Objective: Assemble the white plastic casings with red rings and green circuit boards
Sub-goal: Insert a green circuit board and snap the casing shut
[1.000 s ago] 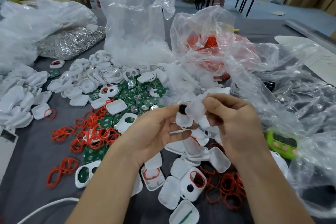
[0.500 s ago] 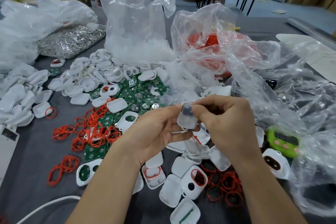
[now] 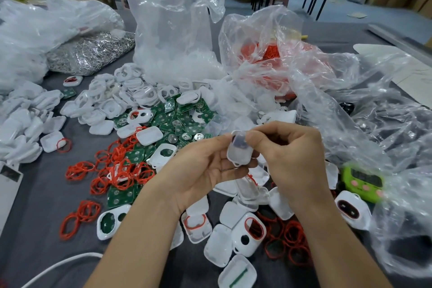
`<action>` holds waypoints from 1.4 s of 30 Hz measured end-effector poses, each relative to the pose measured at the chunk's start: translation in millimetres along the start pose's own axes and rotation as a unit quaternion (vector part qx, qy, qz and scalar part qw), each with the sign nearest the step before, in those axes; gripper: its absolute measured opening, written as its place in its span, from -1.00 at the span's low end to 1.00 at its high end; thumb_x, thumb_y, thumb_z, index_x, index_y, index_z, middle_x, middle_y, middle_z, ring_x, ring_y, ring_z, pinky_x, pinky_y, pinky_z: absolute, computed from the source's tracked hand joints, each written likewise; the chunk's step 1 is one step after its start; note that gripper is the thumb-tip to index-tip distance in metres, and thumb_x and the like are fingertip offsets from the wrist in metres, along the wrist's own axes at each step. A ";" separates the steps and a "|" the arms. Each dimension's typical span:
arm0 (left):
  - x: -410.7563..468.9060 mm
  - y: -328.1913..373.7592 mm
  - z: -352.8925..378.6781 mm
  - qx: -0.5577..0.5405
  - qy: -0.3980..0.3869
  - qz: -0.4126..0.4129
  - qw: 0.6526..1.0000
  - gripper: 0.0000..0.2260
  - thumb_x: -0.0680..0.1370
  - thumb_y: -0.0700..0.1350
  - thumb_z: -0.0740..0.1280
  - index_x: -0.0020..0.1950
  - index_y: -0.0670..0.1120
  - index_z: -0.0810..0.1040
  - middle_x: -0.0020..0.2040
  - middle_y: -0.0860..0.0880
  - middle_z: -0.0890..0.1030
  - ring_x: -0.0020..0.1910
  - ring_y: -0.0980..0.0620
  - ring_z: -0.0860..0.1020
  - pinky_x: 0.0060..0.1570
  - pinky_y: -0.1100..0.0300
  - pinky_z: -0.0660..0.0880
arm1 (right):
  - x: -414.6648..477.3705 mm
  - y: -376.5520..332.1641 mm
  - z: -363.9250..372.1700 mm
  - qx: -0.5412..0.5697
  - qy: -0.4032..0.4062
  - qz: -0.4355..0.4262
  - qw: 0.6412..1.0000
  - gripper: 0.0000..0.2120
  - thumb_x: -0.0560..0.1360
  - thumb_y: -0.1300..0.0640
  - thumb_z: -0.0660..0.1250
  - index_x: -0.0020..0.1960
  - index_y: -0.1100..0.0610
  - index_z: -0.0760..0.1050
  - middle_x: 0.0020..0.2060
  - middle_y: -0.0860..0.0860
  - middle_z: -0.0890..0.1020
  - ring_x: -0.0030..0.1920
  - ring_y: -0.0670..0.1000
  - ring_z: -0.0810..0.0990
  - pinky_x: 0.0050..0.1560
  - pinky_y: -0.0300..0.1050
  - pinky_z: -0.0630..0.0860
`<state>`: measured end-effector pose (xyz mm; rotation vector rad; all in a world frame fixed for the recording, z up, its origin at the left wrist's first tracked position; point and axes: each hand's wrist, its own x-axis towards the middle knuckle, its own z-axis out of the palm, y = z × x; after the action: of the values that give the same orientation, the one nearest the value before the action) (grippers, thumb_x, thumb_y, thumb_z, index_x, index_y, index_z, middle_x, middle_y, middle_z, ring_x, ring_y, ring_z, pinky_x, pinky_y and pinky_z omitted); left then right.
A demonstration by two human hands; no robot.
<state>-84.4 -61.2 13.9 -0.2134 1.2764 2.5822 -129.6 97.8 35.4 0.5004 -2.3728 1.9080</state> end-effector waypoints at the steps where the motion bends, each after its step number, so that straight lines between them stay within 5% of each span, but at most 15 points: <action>1: 0.2 -0.1 -0.2 -0.006 0.005 -0.001 1.000 -0.65 0.55 0.02 0.35 0.17 -0.19 0.71 0.11 -0.26 0.70 -0.02 -0.11 0.71 -0.09 0.12 0.65 | 1.2 -0.1 -1.0 0.027 0.006 0.022 0.999 -0.88 0.46 0.15 0.55 -0.22 -0.02 0.72 -0.38 -0.06 0.71 -0.36 -0.05 0.67 -0.30 -0.23 0.60; 5: 0.2 0.0 0.2 -0.022 0.024 0.001 0.999 -0.61 0.51 0.00 0.33 0.20 -0.22 0.66 0.15 -0.29 0.68 0.02 -0.13 0.72 -0.06 0.10 0.66 | 6.5 -2.2 -10.3 0.220 0.005 0.160 0.962 -0.81 0.51 0.28 0.46 -0.27 0.13 0.67 -0.40 0.07 0.62 -0.49 -0.05 0.43 -0.43 -0.25 0.43; 9: 0.1 1.1 0.7 -0.021 0.031 0.023 0.999 -0.67 0.51 -0.01 0.34 0.17 -0.14 0.73 0.14 -0.25 0.70 0.06 -0.12 0.71 -0.01 0.11 0.66 | 9.5 -1.8 -13.2 0.326 -0.018 0.245 0.913 -0.83 0.57 0.30 0.34 -0.20 0.20 0.52 -0.37 0.15 0.63 -0.51 -0.03 0.46 -0.52 -0.26 0.36; 16: 1.0 0.9 -0.9 -0.051 0.048 0.068 0.995 -0.64 0.54 -0.10 0.36 0.29 -0.20 0.64 0.20 -0.28 0.67 0.07 -0.14 0.70 0.05 0.08 0.65 | 9.0 6.4 -4.6 0.195 -0.070 0.246 0.947 -0.78 0.55 0.30 0.33 -0.27 0.16 0.56 -0.39 0.16 0.65 -0.55 -0.01 0.47 -0.52 -0.23 0.35; 21: 3.0 1.1 -0.8 -0.054 0.066 0.069 0.994 -0.72 0.53 -0.09 0.36 0.17 -0.15 0.72 0.20 -0.25 0.68 0.07 -0.12 0.70 0.06 0.08 0.66 | 6.8 12.4 -4.5 0.024 -0.090 0.145 0.985 -0.79 0.39 -0.05 0.49 -0.27 0.09 0.66 -0.40 0.10 0.67 -0.51 0.00 0.46 -0.40 -0.12 0.43; 25: 3.5 1.1 -1.1 -0.058 0.061 0.065 0.994 -0.71 0.55 -0.10 0.36 0.21 -0.18 0.69 0.19 -0.27 0.68 0.06 -0.12 0.71 0.00 0.11 0.66 | 7.5 11.1 -4.8 0.032 -0.042 0.121 0.991 -0.64 0.20 -0.24 0.50 -0.24 0.04 0.70 -0.39 0.09 0.69 -0.50 -0.01 0.50 -0.37 -0.12 0.48; 29: 4.9 0.0 -2.8 -0.068 0.059 0.064 0.994 -0.72 0.58 -0.10 0.35 0.22 -0.18 0.69 0.22 -0.27 0.66 0.10 -0.13 0.70 0.07 0.08 0.66 | 6.9 12.6 -3.5 0.023 -0.010 0.104 0.994 -0.93 0.40 0.06 0.56 -0.22 -0.03 0.69 -0.40 0.06 0.70 -0.52 -0.03 0.53 -0.38 -0.12 0.50; 33: 4.9 0.4 -2.7 -0.074 0.060 0.067 0.993 -0.73 0.54 -0.10 0.37 0.18 -0.16 0.72 0.21 -0.26 0.67 0.08 -0.13 0.71 0.04 0.08 0.66 | 7.1 10.9 -4.7 0.041 -0.011 0.125 0.991 -0.83 0.52 0.22 0.47 -0.25 0.09 0.68 -0.40 0.10 0.69 -0.52 0.02 0.51 -0.41 -0.15 0.48; 38: 3.5 1.5 -3.4 -0.070 0.051 0.070 0.994 -0.56 0.45 -0.11 0.43 0.32 -0.20 0.62 0.24 -0.26 0.65 0.03 -0.10 0.71 0.09 0.07 0.66 | 7.6 4.2 -3.6 0.199 -0.054 0.214 0.955 -0.73 0.59 0.26 0.38 -0.28 0.18 0.66 -0.40 0.12 0.65 -0.54 -0.03 0.50 -0.50 -0.25 0.38; 42: 3.5 1.1 -2.8 -0.078 0.037 0.074 0.993 -0.71 0.46 -0.18 0.42 0.17 -0.12 0.73 0.18 -0.23 0.69 0.04 -0.10 0.72 0.08 0.06 0.66 | 7.5 1.7 -0.4 0.258 -0.067 0.253 0.930 -0.75 0.61 0.28 0.34 -0.24 0.24 0.62 -0.43 0.12 0.61 -0.56 -0.06 0.47 -0.56 -0.28 0.33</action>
<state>-88.1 -63.5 12.2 -0.2558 1.1542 2.8286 -137.2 96.9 35.7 0.0180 -2.2041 2.8363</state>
